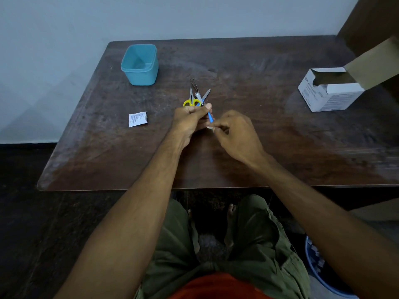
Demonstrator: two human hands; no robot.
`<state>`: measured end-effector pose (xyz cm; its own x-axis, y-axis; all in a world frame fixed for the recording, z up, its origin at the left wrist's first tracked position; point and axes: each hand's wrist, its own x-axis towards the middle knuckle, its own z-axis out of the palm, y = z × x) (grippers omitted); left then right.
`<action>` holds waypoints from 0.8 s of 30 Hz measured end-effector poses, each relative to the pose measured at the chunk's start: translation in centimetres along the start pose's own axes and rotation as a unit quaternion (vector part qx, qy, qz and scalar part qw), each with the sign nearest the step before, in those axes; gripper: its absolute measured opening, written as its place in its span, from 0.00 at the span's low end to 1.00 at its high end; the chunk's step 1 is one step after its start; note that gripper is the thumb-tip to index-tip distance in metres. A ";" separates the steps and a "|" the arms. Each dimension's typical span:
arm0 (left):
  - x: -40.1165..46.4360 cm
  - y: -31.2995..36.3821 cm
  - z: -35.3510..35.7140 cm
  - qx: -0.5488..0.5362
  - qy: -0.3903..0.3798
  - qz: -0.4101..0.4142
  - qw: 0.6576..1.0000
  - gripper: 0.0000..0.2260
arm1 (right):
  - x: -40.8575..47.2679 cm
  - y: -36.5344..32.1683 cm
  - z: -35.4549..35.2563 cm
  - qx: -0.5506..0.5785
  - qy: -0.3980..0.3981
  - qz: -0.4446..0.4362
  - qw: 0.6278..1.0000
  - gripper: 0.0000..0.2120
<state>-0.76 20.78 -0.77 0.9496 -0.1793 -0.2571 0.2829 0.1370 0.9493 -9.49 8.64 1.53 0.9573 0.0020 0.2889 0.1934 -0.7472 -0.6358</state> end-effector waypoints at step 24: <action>0.4 -0.5 0.1 -0.007 0.044 0.013 0.999 0.08 | -0.1 0.5 0.0 0.019 0.013 -0.002 1.000 0.08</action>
<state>-0.56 20.55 -1.33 0.9648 -0.0888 -0.2477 0.2590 0.1536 0.9536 -9.44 8.26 1.14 0.9508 -0.0124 0.3095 0.2058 -0.7216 -0.6611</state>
